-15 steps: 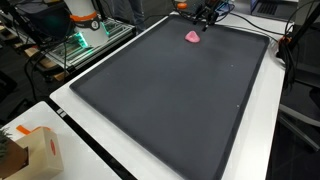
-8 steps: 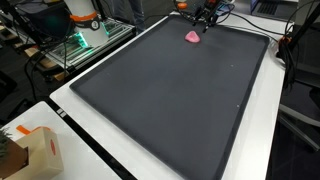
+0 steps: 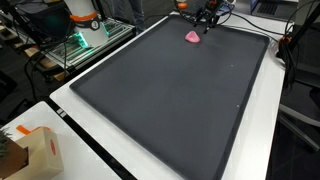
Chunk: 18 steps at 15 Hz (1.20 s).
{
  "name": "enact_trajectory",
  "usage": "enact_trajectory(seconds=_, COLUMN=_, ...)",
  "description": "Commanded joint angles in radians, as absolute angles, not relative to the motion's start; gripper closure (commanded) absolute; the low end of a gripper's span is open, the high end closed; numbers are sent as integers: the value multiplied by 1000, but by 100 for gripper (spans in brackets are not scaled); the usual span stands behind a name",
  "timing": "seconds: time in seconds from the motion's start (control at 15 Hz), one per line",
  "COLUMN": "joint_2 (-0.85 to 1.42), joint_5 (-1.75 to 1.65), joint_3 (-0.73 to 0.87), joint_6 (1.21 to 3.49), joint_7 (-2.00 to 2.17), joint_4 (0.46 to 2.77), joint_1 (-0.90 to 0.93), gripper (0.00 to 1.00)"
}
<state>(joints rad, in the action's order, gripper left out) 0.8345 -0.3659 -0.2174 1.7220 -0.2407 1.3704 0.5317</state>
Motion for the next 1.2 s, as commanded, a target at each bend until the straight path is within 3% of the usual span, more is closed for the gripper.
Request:
enact_trajectory(seconds=0.0, joint_2=864, joint_5=-358, joint_3=-212, joint_6=1685, joint_7=-212, joint_4=1323, joint_1=524, gripper=0)
enact_trajectory(seconds=1.13, joint_2=847, joint_5=-74, joint_3=-126, joint_6=1739, joint_7=278, joint_4=1326, joint_1=380, gripper=0)
